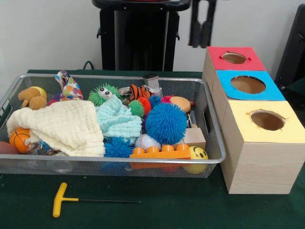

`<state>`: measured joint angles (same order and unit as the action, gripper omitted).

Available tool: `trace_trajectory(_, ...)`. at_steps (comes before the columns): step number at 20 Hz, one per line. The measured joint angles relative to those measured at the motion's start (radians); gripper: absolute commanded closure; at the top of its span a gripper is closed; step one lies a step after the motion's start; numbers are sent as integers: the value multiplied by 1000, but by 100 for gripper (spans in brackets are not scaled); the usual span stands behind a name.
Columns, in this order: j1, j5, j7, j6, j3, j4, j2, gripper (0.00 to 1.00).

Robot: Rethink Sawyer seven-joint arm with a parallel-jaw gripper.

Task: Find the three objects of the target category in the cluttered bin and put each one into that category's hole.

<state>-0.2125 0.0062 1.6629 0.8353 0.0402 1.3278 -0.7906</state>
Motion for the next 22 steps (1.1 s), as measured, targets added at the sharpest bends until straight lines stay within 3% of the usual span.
trace_trajectory(2, -34, -9, -4, 0, 17, 0, -2, 100)
trace_trajectory(3, -85, -26, -12, 0, 44, 0, -2, 0)
trace_trajectory(12, -192, -78, -27, 0, 109, 3, -4, 0)
trace_trajectory(22, -324, -164, -37, -15, 202, 58, -7, 0)
